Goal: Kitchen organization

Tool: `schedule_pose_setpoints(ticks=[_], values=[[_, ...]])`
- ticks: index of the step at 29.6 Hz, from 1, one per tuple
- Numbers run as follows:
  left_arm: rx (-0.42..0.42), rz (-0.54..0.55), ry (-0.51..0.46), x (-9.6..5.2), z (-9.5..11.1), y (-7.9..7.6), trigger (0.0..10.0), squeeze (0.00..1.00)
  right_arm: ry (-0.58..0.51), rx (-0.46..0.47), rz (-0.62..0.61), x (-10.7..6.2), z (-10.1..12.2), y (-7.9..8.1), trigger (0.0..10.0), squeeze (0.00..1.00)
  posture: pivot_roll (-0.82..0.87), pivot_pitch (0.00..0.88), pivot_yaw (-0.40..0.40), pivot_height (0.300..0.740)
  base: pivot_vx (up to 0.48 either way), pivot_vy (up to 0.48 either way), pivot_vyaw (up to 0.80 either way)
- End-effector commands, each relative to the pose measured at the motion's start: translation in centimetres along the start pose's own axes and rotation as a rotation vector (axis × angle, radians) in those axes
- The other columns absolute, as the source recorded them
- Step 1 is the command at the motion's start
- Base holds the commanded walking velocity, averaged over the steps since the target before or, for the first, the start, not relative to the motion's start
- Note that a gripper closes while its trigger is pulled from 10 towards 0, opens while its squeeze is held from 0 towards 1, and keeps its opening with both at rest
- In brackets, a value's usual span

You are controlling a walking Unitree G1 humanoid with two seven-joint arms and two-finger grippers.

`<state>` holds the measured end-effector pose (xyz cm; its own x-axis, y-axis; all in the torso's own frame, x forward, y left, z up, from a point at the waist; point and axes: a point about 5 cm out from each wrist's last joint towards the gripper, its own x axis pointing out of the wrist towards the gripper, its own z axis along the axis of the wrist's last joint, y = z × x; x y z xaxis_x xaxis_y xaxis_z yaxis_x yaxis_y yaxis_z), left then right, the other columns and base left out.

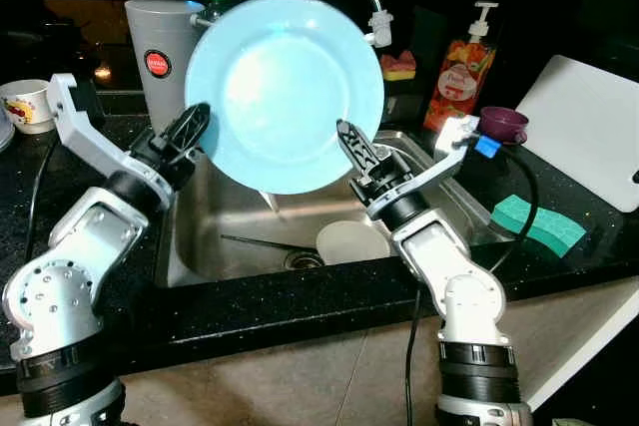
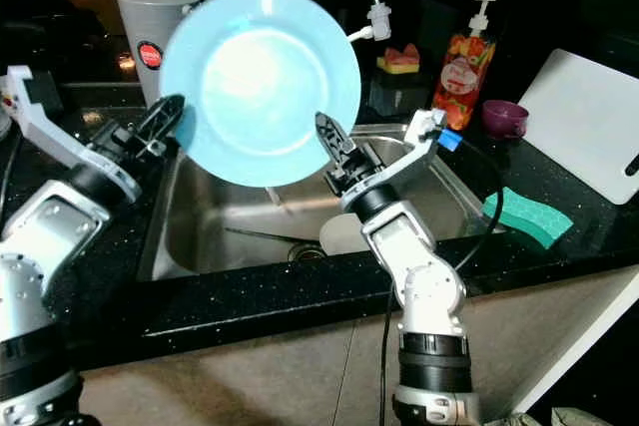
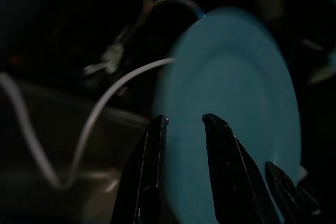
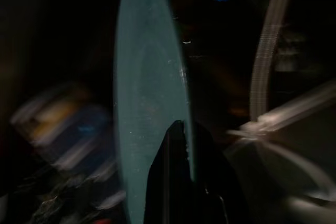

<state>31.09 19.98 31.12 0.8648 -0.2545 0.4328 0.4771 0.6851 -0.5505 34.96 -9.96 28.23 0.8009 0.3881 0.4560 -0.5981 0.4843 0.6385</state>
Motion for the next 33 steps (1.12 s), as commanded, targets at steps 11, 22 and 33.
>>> schedule_pose_setpoints(ticks=[11,22,33], values=[[0.045,0.18,0.033,-0.5,-1.0,2.7,10.0,0.0,0.16,-0.252,-0.439,-0.2,-3.9,-6.2,10.0,0.0,0.11,0.099,-0.089,0.74,0.0,0.0,0.0],[0.045,0.142,0.13,-0.2,-4.7,1.1,10.0,0.0,0.06,-0.166,-0.314,-0.6,-4.1,-4.8,10.0,0.0,0.11,0.1,-0.091,0.74,0.0,0.0,0.0],[0.69,0.052,0.171,0.6,-9.4,-3.2,10.0,0.0,-0.045,-0.655,-0.302,-2.1,-2.6,-1.3,10.0,0.0,0.09,0.108,-0.077,0.74,0.0,0.0,0.0]])
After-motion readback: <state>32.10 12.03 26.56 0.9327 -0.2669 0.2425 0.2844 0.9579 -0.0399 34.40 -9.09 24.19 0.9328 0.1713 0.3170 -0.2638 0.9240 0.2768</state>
